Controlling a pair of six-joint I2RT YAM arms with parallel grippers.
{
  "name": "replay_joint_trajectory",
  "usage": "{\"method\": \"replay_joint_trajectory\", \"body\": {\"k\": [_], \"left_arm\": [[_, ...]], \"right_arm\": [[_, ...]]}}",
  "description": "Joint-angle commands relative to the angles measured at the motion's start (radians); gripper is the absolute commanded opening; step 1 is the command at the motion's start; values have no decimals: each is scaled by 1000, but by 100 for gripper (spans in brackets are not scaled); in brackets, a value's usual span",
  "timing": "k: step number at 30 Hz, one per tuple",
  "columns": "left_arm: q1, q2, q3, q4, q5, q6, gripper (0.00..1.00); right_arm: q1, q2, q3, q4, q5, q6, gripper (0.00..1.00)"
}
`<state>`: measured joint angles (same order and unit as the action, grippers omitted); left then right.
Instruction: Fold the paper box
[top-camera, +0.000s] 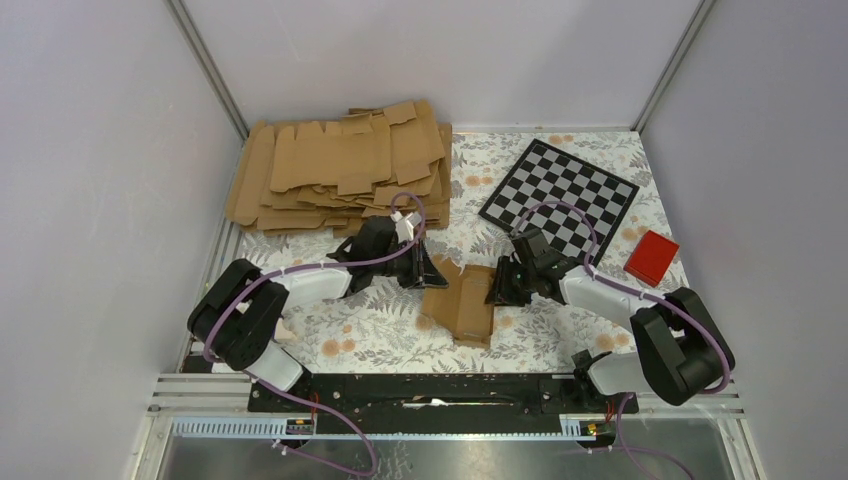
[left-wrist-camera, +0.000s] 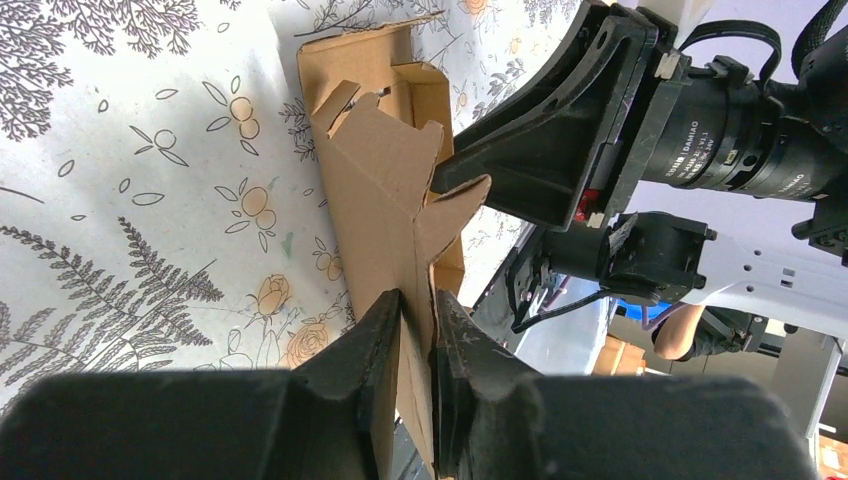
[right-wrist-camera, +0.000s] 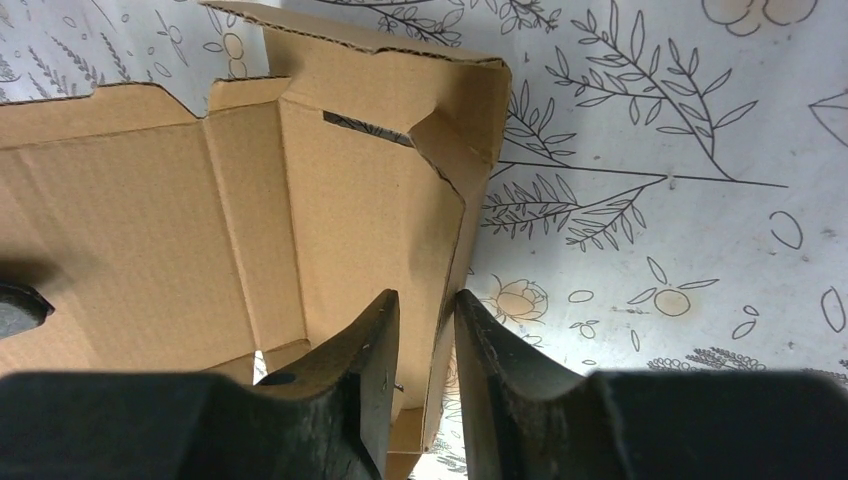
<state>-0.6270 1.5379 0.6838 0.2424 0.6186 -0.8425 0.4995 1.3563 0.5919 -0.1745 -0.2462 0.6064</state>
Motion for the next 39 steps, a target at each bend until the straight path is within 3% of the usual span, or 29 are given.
{"method": "replay_joint_trajectory", "body": {"k": [1, 10, 14, 22, 30, 39], "left_arm": [[-18, 12, 21, 90, 52, -20, 17], [-23, 20, 28, 80, 34, -16, 17], [-23, 9, 41, -6, -12, 31, 18], [-22, -19, 76, -153, -118, 109, 18], [-17, -13, 98, -194, -134, 129, 18], [-5, -53, 98, -240, -158, 161, 18]], "right_arm": [[22, 14, 41, 51, -43, 20, 34], [42, 44, 47, 58, -80, 20, 45], [42, 29, 23, 50, -90, 2, 50], [42, -71, -25, 10, -162, -64, 78], [42, -186, -37, -84, -136, -118, 87], [42, -177, -78, -73, -156, -113, 94]]}}
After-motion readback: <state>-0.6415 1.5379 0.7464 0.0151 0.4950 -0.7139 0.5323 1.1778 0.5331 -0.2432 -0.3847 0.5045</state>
